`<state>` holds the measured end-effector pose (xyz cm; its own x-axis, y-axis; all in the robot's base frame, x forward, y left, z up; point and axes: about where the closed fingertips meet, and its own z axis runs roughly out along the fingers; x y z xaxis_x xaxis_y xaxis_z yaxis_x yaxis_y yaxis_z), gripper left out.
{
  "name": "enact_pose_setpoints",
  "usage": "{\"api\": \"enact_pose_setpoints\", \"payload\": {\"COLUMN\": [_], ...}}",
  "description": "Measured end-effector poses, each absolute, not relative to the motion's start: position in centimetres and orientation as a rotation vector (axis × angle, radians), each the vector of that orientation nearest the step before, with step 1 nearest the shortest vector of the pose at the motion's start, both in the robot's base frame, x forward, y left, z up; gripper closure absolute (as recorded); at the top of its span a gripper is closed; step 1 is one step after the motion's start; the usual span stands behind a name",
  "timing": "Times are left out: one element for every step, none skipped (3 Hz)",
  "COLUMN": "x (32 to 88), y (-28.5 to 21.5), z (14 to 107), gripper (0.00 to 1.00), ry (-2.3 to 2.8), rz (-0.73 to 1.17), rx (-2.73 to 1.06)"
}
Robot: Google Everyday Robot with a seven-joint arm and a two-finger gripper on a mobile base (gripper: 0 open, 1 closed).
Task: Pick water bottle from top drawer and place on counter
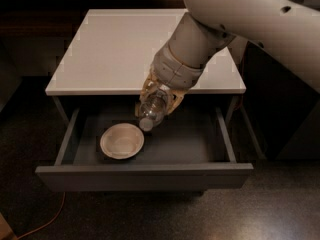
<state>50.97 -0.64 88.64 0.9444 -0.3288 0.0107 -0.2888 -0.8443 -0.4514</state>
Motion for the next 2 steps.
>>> {"api": "enact_pose_setpoints", "payload": {"x": [54.3, 59.4], "y": [-1.2, -1.9], "z": [89.8, 90.1], "gripper": [1.0, 1.0], "ry": [0.463, 0.469], "rz": [-0.154, -0.184], "rx": [-2.633, -2.622]}}
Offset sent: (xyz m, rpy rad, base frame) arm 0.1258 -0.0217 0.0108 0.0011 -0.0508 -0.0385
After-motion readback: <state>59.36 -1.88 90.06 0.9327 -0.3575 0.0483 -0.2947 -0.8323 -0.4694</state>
